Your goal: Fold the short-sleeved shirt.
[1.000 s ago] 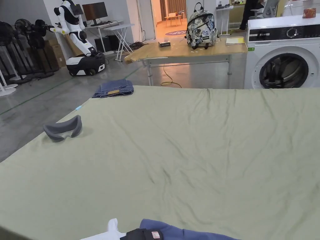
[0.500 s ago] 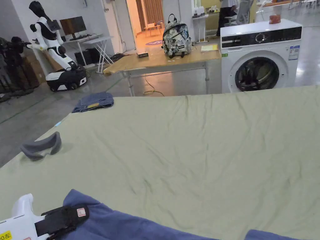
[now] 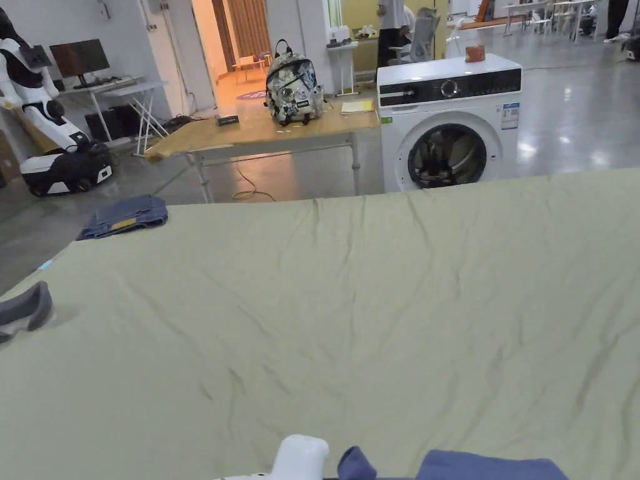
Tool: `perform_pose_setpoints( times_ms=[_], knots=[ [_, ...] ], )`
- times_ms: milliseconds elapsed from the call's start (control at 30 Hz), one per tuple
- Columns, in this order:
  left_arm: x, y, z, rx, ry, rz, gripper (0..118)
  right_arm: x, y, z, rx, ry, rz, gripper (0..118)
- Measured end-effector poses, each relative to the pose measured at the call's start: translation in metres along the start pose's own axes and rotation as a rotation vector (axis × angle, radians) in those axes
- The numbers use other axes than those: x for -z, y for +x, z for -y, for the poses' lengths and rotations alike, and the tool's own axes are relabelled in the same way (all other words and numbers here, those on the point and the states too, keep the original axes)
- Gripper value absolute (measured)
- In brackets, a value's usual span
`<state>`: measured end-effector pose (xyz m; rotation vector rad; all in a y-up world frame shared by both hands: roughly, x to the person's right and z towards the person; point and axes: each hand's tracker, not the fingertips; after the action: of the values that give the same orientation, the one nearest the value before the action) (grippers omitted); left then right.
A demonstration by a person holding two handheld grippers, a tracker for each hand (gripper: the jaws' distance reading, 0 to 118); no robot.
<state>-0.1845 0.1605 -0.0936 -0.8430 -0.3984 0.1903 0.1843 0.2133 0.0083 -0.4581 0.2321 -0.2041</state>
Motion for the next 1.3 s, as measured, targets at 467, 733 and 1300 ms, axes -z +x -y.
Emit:
perform_pose_setpoints(
  times_ms=[467,733,1300],
  knots=[
    [-0.067,-0.027,-0.005,-0.08,0.355,0.049,76,-0.003,0.028,0.008,0.16,-0.013,-0.028,0],
    [-0.006,-0.024,0.013,-0.315,0.243,0.225,0,-0.007,0.023,0.006,0.156,-0.026,-0.03,0],
    [-0.089,-0.092,0.022,-0.422,0.3,0.168,101,0.006,0.014,0.012,0.087,-0.094,-0.08,0]
  ],
)
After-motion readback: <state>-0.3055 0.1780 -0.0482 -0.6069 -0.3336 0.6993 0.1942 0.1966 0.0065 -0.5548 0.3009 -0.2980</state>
